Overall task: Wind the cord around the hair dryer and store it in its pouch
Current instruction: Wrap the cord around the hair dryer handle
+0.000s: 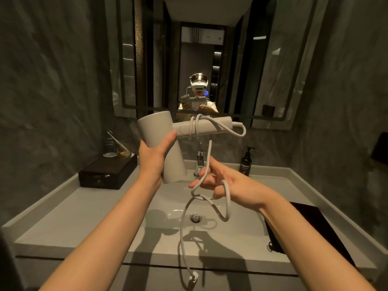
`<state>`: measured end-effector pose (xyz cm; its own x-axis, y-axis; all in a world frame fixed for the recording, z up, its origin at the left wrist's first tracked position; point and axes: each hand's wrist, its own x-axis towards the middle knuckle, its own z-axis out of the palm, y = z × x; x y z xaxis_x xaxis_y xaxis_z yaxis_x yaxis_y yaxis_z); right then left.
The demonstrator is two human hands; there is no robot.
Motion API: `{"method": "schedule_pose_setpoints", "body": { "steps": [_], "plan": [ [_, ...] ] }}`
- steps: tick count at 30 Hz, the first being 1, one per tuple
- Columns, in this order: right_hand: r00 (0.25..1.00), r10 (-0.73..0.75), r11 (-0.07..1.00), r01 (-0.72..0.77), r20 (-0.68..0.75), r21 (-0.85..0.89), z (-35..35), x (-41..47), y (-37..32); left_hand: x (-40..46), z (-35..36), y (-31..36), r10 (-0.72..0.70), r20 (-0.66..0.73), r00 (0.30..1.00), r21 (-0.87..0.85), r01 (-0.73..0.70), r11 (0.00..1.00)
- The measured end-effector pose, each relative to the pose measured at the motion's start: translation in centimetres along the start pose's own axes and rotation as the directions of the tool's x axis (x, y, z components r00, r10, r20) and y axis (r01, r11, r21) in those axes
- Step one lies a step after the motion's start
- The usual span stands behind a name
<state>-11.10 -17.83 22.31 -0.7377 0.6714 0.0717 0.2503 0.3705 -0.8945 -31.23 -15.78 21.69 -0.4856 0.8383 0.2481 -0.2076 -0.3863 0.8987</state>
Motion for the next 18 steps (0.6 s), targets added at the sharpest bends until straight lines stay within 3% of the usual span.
{"method": "schedule_pose_setpoints", "body": {
  "steps": [2, 5, 7, 8, 12, 15, 18],
  "plan": [
    [0.999, -0.044, 0.993, 0.046, -0.019, 0.108, 0.8, 0.1, 0.5, 0.0, -0.1, -0.2, -0.041, 0.004, 0.999, -0.027, 0.041, 0.999],
    [0.941, -0.143, 0.946, 0.221, -0.307, 0.236, 2.1, 0.5, 0.8, 0.0, -0.2, -0.3, -0.079, -0.003, 0.997, -0.051, 0.078, 0.996],
    [0.852, -0.205, 0.938, 0.311, -0.482, 0.152, 2.3, 1.0, 1.2, 0.0, -0.3, -0.5, -0.091, -0.011, 0.996, -0.073, 0.090, 0.993],
    [0.832, -0.207, 0.956, 0.285, -0.514, 0.076, 2.4, 1.3, 1.4, -0.1, -0.3, -0.5, -0.092, -0.009, 0.996, -0.075, 0.091, 0.993],
    [0.902, -0.161, 0.974, 0.081, -0.400, -0.210, 2.3, 1.1, 2.0, -0.4, -0.4, -0.5, -0.042, 0.011, 0.999, -0.021, 0.043, 0.999],
    [0.975, -0.074, 0.862, -0.043, -0.209, -0.505, 1.2, 0.6, 2.1, -0.6, -0.3, -0.4, -0.012, 0.024, 1.000, 0.004, 0.012, 1.000],
    [0.992, 0.104, 0.764, -0.121, -0.064, -0.634, 0.3, 0.4, 1.9, -0.7, -0.2, -0.4, 0.027, 0.045, 0.999, 0.047, -0.029, 0.998]
  ]
}}
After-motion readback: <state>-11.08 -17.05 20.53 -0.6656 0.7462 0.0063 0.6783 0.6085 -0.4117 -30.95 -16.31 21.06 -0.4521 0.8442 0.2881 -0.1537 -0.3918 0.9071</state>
